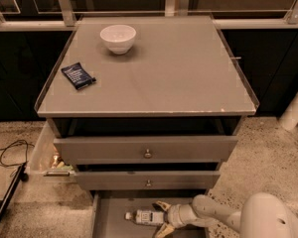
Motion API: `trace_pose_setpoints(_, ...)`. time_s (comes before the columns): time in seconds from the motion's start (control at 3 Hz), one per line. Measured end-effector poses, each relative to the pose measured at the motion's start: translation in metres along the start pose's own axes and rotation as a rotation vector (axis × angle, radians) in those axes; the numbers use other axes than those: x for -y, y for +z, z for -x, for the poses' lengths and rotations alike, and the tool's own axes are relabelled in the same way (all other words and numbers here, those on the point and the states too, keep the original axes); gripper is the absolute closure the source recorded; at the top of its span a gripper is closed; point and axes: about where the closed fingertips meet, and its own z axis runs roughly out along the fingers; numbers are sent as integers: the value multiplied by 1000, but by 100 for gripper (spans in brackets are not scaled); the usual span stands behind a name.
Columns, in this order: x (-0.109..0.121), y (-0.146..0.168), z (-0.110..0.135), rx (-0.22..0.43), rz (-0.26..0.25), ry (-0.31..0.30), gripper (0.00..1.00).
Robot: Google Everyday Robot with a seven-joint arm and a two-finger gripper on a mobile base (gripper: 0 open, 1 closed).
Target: Pick blue plastic bottle from bottom drawer and place on counter
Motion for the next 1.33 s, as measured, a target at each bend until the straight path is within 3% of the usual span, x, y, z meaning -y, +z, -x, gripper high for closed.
trace_pose_setpoints(1.0, 0, 0, 0, 0, 1, 0, 89)
trace_pose_setpoints(1.33, -1, 0, 0, 1, 2, 1, 100)
